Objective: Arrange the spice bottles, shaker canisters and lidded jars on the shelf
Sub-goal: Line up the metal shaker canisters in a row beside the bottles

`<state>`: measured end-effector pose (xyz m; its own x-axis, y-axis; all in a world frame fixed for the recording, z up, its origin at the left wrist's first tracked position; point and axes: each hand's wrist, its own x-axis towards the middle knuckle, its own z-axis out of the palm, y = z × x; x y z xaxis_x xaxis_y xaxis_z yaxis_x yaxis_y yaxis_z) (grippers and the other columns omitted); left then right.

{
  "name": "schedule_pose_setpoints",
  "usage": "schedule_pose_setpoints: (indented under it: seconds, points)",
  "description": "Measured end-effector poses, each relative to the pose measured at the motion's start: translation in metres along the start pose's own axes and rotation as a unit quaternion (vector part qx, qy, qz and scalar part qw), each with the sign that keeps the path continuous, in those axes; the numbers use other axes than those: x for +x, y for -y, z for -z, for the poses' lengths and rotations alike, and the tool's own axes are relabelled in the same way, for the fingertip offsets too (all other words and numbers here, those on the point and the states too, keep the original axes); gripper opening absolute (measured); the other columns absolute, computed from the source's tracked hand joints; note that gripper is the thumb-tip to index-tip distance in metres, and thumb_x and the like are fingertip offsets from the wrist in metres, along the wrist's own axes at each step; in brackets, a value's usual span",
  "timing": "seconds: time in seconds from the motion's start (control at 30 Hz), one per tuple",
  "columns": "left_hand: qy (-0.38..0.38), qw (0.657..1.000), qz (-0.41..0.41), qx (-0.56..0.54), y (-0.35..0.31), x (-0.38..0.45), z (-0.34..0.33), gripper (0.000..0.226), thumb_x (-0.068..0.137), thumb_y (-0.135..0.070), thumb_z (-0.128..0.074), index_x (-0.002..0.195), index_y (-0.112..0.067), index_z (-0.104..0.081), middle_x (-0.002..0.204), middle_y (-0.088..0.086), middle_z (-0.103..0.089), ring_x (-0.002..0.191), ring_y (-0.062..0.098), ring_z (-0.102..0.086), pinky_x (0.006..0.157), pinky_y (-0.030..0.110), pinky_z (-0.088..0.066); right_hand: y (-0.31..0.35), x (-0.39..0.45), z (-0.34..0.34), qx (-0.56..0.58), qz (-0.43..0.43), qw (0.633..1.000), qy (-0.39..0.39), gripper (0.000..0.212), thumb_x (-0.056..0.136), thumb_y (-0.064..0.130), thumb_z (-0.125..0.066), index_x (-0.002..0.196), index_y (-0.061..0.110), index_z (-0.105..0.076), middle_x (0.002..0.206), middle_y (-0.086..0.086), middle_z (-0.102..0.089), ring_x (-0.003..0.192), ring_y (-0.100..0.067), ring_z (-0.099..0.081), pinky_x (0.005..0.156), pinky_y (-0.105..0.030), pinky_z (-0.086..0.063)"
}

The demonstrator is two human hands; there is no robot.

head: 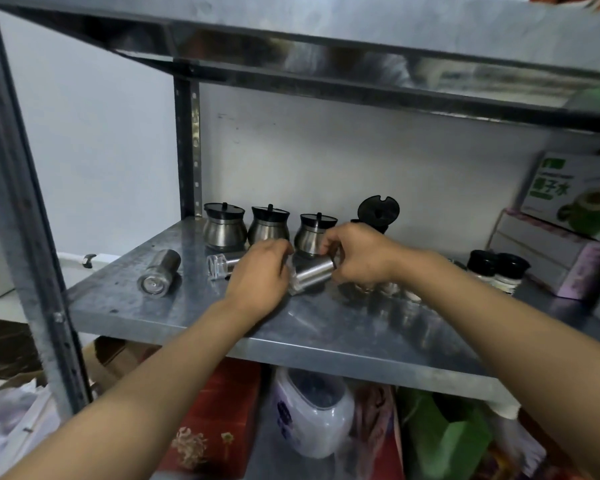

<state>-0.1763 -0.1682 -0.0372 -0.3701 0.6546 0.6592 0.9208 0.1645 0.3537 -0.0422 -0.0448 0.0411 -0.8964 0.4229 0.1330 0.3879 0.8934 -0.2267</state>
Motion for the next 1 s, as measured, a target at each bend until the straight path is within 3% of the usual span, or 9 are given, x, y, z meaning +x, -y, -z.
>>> schedule_pose_setpoints:
  seconds: [0.23, 0.5, 0.57, 0.63, 0.8, 1.0]
  points:
    - [-0.005, 0.995, 0.082, -0.056, -0.007, 0.023, -0.015, 0.027, 0.081, -0.002, -0.047, 0.101, -0.011, -0.062, 0.101, 0.012, -0.067, 0.093, 0.03, -0.061, 0.078, 0.038, -0.051, -0.009, 0.002, 0.021, -0.04, -0.009, 0.999, 0.013, 0.041, 0.068, 0.004, -0.074, 0.104, 0.023, -0.065, 0.076, 0.01, -0.055, 0.064, -0.006, -0.053, 0.053, -0.019, -0.04]
    - [-0.03, 0.999, 0.025, 0.006, -0.02, 0.026, -0.034, 0.022, 0.073, 0.003, -0.047, 0.089, -0.003, -0.062, 0.089, 0.018, -0.064, 0.087, 0.035, -0.058, 0.071, 0.042, -0.049, -0.012, 0.007, 0.03, -0.089, -0.002, 0.996, 0.03, 0.038, 0.075, 0.003, -0.065, 0.106, 0.024, -0.066, 0.086, 0.012, -0.058, 0.081, -0.013, -0.058, 0.06, -0.018, -0.041]
    - [-0.029, 0.999, 0.001, 0.045, -0.02, 0.026, -0.036, 0.019, 0.071, 0.001, -0.048, 0.084, -0.003, -0.061, 0.086, 0.017, -0.064, 0.085, 0.035, -0.056, 0.07, 0.04, -0.046, -0.012, 0.008, 0.03, -0.076, -0.003, 0.997, 0.032, 0.044, 0.077, -0.002, -0.06, 0.113, 0.023, -0.066, 0.096, 0.01, -0.061, 0.089, -0.012, -0.06, 0.067, -0.016, -0.043]
    - [-0.022, 0.997, -0.011, 0.073, -0.021, 0.026, -0.037, 0.019, 0.071, -0.001, -0.048, 0.084, -0.004, -0.061, 0.087, 0.017, -0.064, 0.086, 0.035, -0.055, 0.071, 0.039, -0.043, -0.01, 0.006, 0.03, -0.056, 0.0, 0.998, 0.034, 0.053, 0.078, -0.008, -0.054, 0.12, 0.023, -0.062, 0.094, 0.012, -0.06, 0.085, -0.009, -0.059, 0.065, -0.012, -0.043]
    - [-0.031, 0.996, 0.032, 0.076, -0.02, 0.024, -0.039, 0.016, 0.075, -0.001, -0.048, 0.086, -0.002, -0.06, 0.09, 0.019, -0.064, 0.087, 0.037, -0.055, 0.069, 0.039, -0.042, -0.018, 0.009, 0.027, 0.011, -0.001, 0.999, 0.032, 0.052, 0.082, -0.014, -0.043, 0.123, 0.011, -0.062, 0.103, -0.002, -0.066, 0.091, -0.018, -0.061, 0.067, -0.015, -0.047]
    - [-0.032, 0.996, 0.05, 0.068, -0.018, 0.025, -0.042, 0.012, 0.079, -0.002, -0.049, 0.084, -0.003, -0.06, 0.088, 0.017, -0.064, 0.083, 0.034, -0.056, 0.066, 0.037, -0.041, -0.029, 0.009, 0.025, 0.058, -0.018, 0.998, -0.001, 0.051, 0.077, -0.016, -0.041, 0.11, 0.013, -0.067, 0.101, -0.005, -0.069, 0.1, -0.023, -0.066, 0.089, -0.034, -0.055]
